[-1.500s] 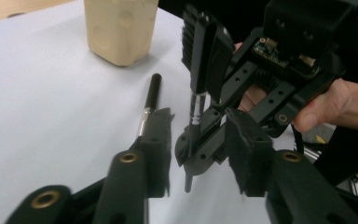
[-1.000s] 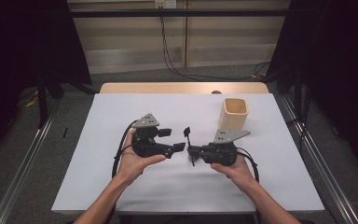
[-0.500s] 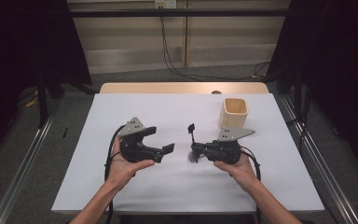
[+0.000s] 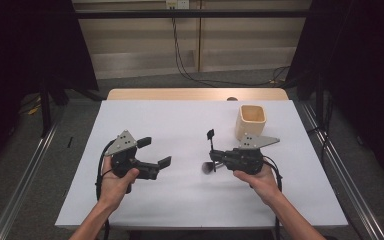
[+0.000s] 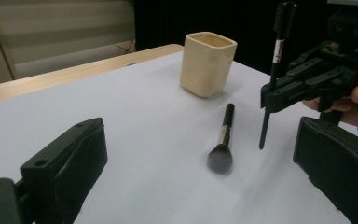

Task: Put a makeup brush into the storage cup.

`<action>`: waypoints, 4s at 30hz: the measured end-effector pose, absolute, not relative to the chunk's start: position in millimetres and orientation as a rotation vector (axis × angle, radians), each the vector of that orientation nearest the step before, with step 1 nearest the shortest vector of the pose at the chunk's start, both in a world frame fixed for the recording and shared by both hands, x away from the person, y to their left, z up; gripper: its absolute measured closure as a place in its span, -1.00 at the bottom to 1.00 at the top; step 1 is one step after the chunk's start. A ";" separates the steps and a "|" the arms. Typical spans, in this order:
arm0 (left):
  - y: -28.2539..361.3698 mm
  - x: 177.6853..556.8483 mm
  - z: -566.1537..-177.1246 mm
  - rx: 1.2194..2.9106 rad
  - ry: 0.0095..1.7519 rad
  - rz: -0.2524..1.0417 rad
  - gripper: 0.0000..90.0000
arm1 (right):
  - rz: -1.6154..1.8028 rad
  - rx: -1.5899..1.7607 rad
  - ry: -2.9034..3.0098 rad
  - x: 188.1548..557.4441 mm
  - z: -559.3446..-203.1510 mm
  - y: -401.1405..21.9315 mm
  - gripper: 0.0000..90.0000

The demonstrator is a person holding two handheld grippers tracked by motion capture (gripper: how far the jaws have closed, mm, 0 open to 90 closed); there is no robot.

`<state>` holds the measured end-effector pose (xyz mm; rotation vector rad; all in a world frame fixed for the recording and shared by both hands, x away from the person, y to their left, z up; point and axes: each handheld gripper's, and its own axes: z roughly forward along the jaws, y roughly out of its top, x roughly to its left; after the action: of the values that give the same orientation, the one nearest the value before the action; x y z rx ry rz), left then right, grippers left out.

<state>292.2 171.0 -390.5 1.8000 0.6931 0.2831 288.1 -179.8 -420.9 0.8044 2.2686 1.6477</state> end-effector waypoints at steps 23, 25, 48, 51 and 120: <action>212.0 276.5 -411.2 1.734 0.798 0.417 -0.95 | 1.635 0.876 2.178 293.9 -406.0 -205.8 0.91; 213.6 275.9 -414.2 1.722 0.801 0.427 -0.95 | 1.633 0.883 2.164 294.9 -404.7 -208.5 0.91; 248.3 259.3 -443.7 1.670 0.852 0.476 -0.94 | 1.611 0.949 2.020 311.2 -381.9 -239.5 0.91; 248.8 259.5 -442.0 1.663 0.854 0.495 -0.94 | 1.596 0.963 2.013 315.6 -379.8 -243.8 0.91; 252.6 255.9 -446.5 1.656 0.822 0.504 -0.94 | 1.430 1.156 1.793 393.9 -369.5 -283.7 0.91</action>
<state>255.9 252.6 -446.5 1.6561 0.8217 0.5044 393.9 -283.7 -369.5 1.1565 1.7930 1.4299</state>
